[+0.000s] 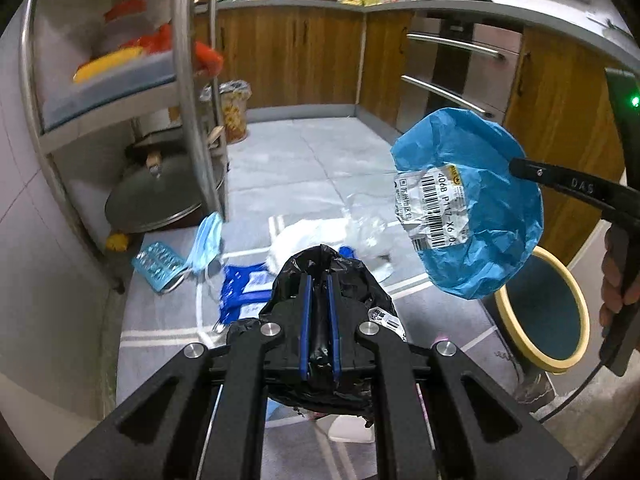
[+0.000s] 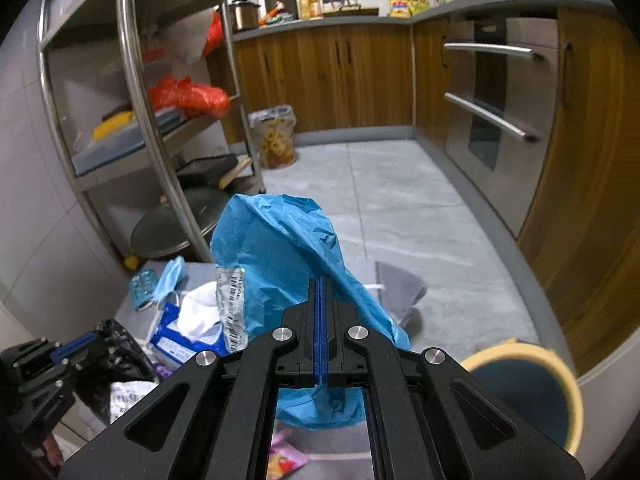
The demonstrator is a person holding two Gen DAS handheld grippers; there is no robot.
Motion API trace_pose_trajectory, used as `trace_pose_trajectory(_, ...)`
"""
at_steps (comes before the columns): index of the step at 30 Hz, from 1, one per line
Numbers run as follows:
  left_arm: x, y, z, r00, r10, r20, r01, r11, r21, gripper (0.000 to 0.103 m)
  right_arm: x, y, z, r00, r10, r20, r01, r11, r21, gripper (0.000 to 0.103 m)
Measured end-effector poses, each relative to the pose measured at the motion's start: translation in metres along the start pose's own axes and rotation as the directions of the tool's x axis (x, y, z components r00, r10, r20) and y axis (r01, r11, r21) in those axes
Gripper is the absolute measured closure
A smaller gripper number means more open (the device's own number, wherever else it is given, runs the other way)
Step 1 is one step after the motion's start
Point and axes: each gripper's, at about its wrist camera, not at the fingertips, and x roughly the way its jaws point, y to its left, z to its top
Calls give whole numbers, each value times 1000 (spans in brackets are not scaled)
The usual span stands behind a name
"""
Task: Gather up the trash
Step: 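Carry the black bag and blue bag over the teal bin with both tools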
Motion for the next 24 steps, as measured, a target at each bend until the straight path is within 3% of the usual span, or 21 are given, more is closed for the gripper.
trace_pose_trajectory(11, 5, -65, 15, 994, -108, 16, 107, 992, 70, 95, -51, -67, -9, 991, -133, 33, 130, 989, 75, 102)
trace_pose_trajectory(24, 17, -167, 17, 964, -266, -16, 264, 945, 192, 95, -88, -160, -53, 954, -299, -33, 300, 937, 181, 102)
